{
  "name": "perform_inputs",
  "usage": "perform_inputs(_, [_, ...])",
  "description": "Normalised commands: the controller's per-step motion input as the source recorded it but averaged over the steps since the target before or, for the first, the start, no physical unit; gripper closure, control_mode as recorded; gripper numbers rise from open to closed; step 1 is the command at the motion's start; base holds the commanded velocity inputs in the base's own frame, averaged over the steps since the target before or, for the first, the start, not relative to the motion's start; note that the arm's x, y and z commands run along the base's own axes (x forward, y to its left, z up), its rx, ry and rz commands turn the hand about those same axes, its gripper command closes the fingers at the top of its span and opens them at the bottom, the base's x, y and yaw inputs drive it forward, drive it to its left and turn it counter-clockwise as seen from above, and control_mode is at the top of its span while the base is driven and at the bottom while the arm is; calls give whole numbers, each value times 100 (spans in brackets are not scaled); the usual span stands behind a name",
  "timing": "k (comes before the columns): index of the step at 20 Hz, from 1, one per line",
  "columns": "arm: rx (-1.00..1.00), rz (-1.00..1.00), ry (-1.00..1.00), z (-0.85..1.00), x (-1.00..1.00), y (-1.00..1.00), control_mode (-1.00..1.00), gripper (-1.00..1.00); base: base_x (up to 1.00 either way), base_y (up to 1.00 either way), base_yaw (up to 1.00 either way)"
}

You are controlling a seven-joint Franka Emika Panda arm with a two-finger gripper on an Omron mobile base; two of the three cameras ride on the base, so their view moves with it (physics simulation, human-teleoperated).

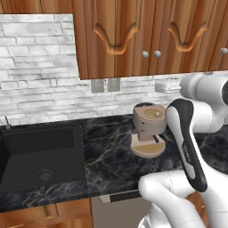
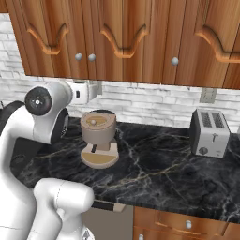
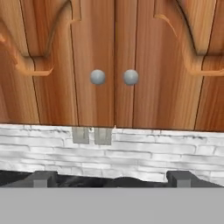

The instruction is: Move the oil and vinegar bottle and syrup bottle from the cabinet to the dining counter.

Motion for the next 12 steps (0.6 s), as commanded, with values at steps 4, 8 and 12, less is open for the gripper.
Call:
perform_inputs(4, [0, 0, -20, 59, -1, -2, -100, -100, 0, 0, 0])
perform_inputs(8, [0, 0, -15, 49, 0, -3, -100, -100, 0, 0, 0])
perform_inputs(12, [0, 0, -14, 31, 7, -5, -100, -100, 0, 0, 0])
